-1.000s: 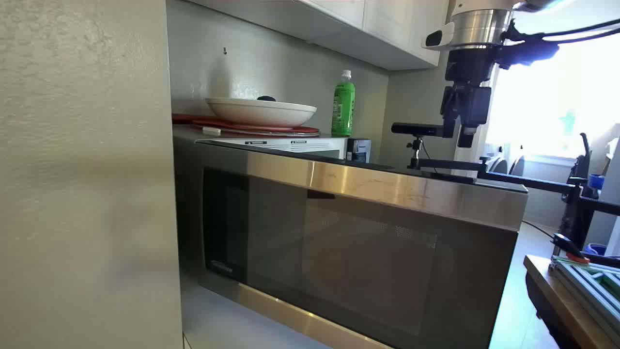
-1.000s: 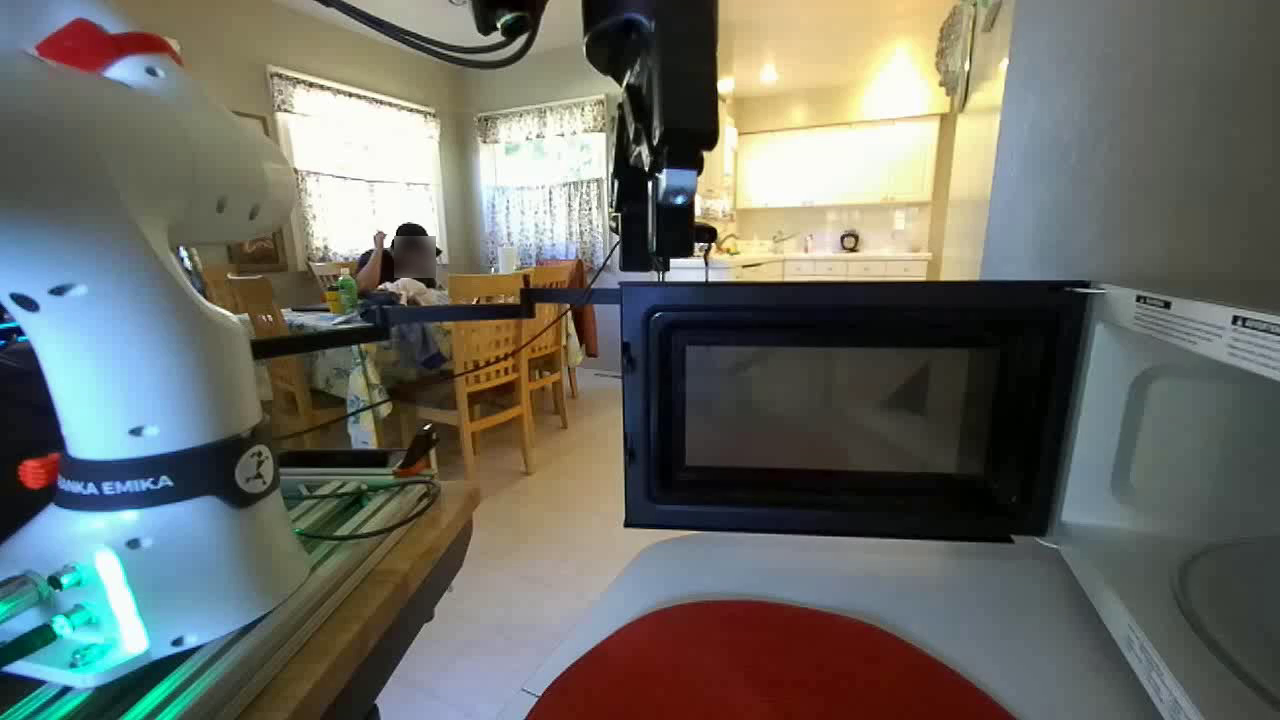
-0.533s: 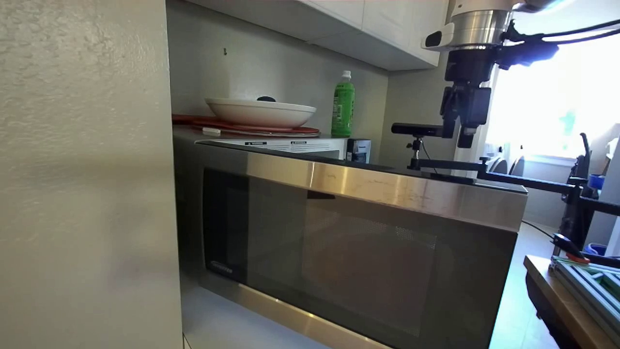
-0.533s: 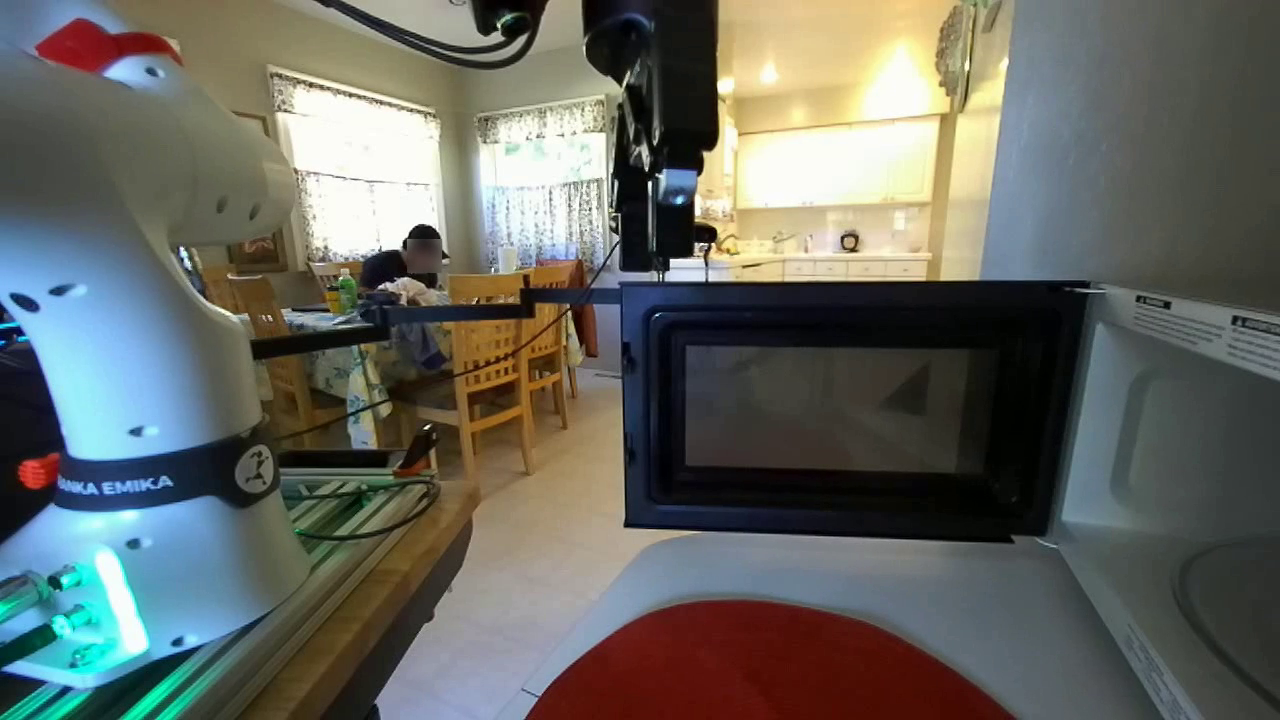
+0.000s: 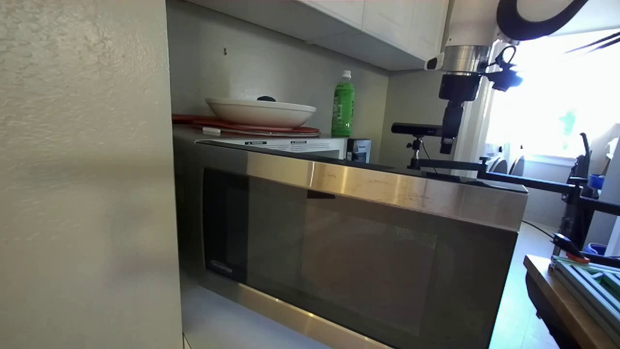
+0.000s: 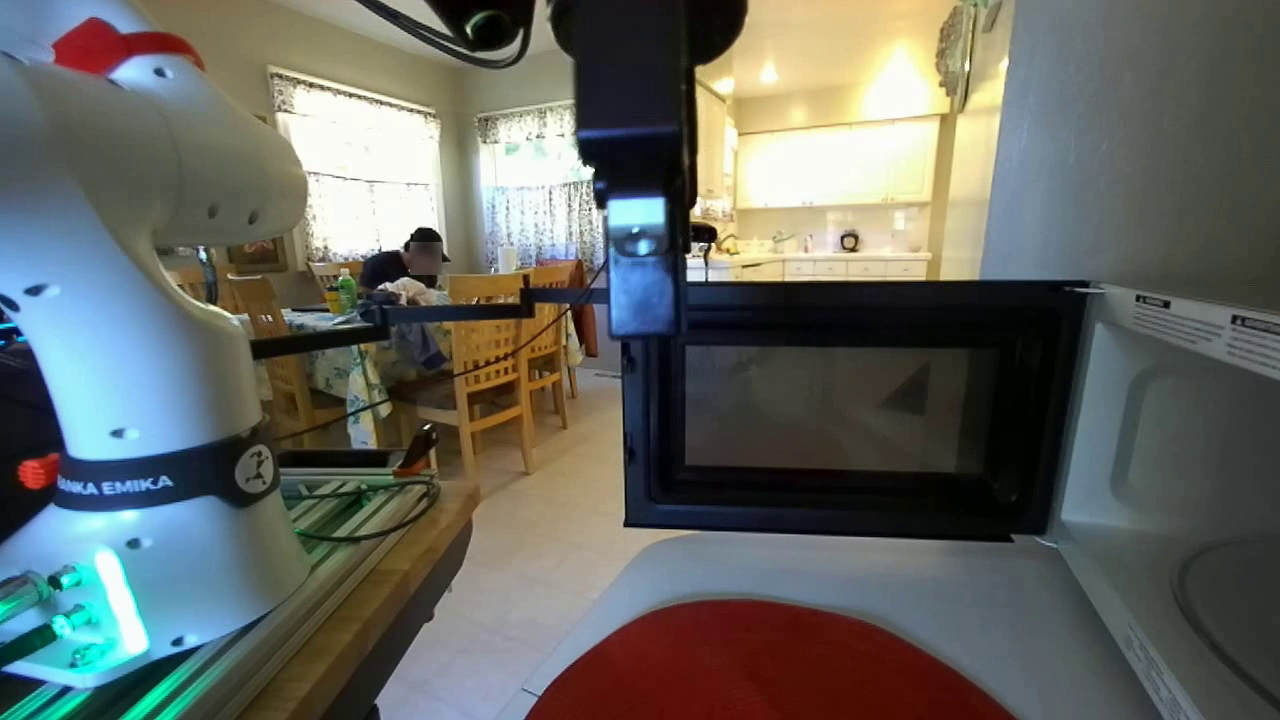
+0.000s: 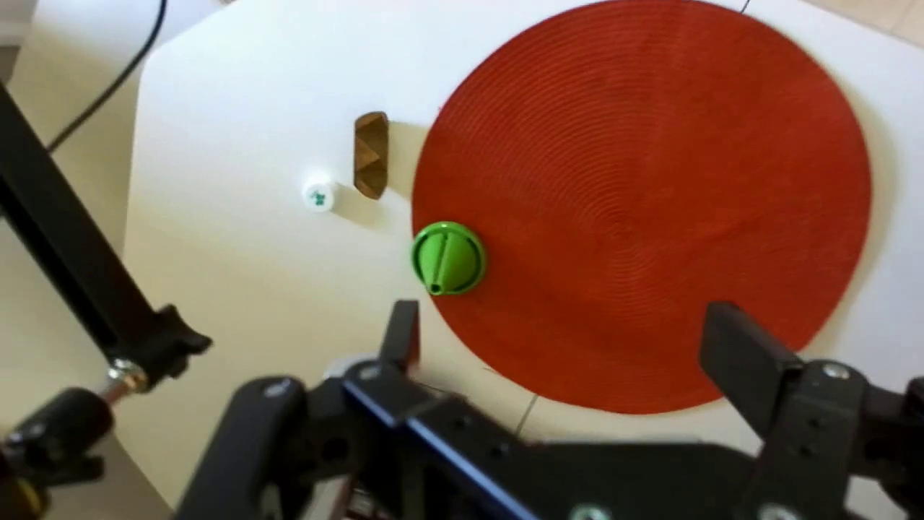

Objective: Place the green cone shaped object on the far left side of the red mat in front of the microwave

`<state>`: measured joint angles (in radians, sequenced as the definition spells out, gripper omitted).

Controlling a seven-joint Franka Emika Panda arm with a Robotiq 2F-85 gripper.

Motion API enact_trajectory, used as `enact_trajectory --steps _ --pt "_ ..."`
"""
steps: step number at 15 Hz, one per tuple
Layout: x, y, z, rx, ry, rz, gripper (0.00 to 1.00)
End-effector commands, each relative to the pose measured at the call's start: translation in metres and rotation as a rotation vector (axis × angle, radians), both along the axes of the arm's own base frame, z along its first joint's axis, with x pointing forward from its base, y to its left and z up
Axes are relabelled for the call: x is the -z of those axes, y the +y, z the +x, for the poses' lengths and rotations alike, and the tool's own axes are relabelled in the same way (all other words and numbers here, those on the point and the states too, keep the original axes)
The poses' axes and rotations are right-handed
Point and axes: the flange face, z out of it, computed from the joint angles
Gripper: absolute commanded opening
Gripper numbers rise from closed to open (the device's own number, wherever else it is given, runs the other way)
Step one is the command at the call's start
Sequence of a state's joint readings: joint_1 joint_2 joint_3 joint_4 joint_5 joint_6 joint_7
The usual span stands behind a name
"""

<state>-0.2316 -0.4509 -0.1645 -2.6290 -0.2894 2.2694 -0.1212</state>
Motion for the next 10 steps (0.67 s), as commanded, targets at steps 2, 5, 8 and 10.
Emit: enact_trajectory --steps 2,5,8,10 --pt "0.032 -0.045 0.004 0.252 -0.073 0.012 1.00" --pt "0.055 -0.052 0.012 0.343 -0.117 -0.002 1.00" --pt "0.082 -0.052 0.020 0.442 -0.136 -0.031 1.00" --pt "0.097 -0.054 0.021 0.519 -0.125 -0.055 1.00"
